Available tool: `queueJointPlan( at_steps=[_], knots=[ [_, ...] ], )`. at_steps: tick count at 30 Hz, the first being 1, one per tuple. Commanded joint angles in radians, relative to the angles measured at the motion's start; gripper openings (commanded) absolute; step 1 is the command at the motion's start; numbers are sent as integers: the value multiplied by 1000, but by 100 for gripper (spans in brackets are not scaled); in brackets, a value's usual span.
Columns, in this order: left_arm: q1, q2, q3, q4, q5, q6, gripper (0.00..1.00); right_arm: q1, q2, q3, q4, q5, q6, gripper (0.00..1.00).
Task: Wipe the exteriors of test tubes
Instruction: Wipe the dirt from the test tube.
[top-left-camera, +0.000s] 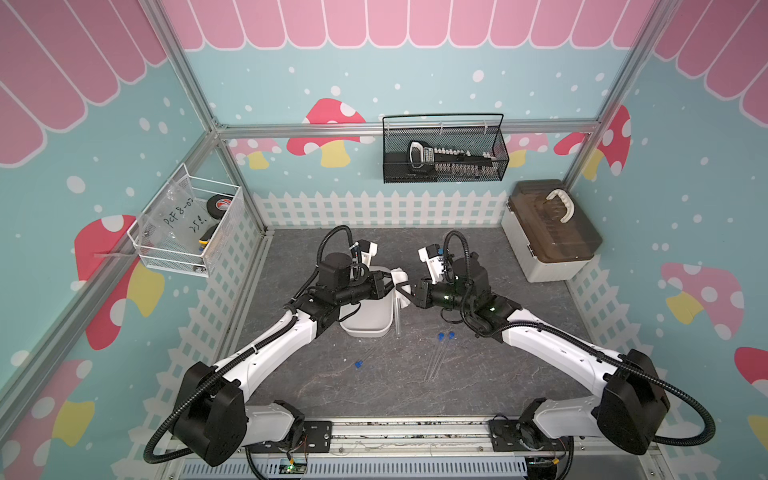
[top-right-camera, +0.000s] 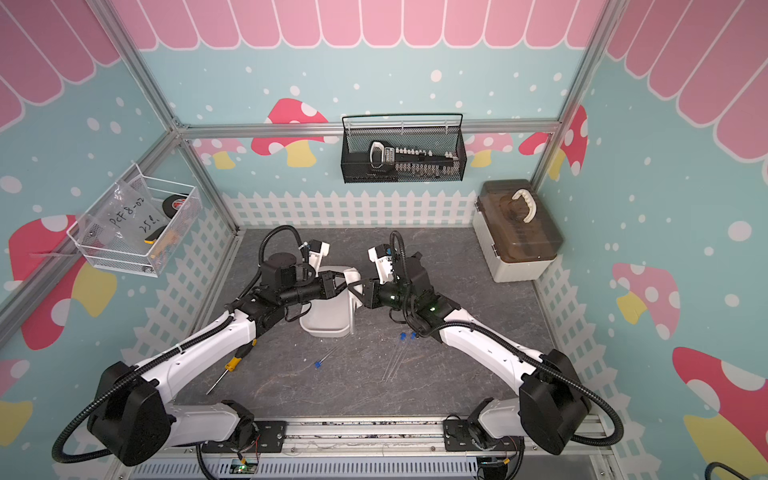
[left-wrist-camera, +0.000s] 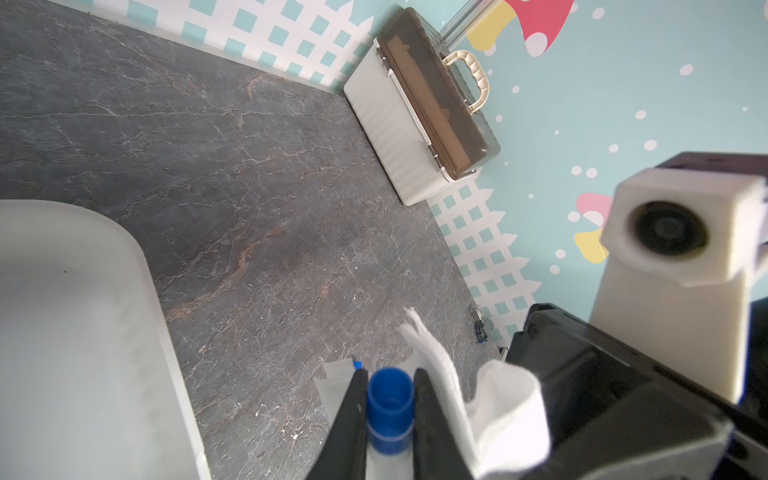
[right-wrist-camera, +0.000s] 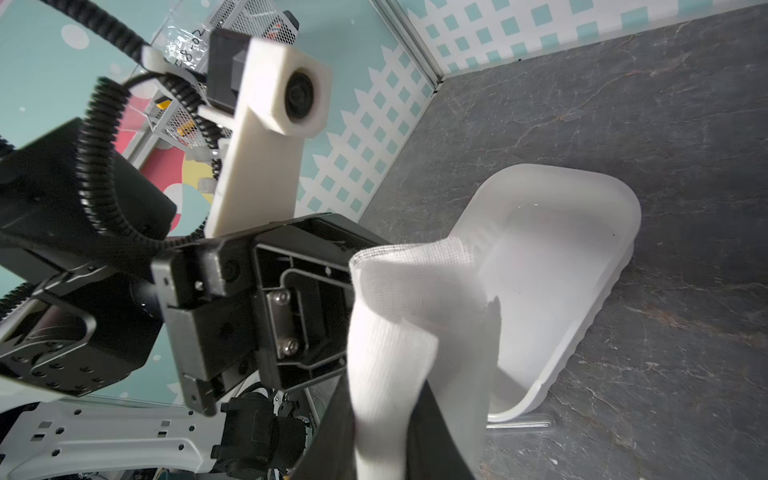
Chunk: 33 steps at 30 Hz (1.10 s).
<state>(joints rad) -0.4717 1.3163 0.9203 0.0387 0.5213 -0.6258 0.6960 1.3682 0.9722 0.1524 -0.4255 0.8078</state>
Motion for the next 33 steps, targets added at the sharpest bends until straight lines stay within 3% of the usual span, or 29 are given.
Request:
queueJointPlan(
  at_steps=[1, 16, 23, 30, 33],
  knots=[
    [5, -11, -5, 4, 13, -15, 17, 18, 20, -5, 13, -28, -13, 18],
    [7, -6, -3, 4, 3, -11, 17, 49, -86, -177, -69, -24, -4, 17],
    [18, -2, 1, -4, 1, -3, 17, 54, -220, -308, -117, 44, 37, 17],
    [57, 6, 33, -61, 6, 37, 17, 52, -336, -377, -168, 125, 66, 17],
    [117, 17, 50, -93, 15, 63, 17, 47, -342, -371, -188, 140, 63, 17]
  ],
)
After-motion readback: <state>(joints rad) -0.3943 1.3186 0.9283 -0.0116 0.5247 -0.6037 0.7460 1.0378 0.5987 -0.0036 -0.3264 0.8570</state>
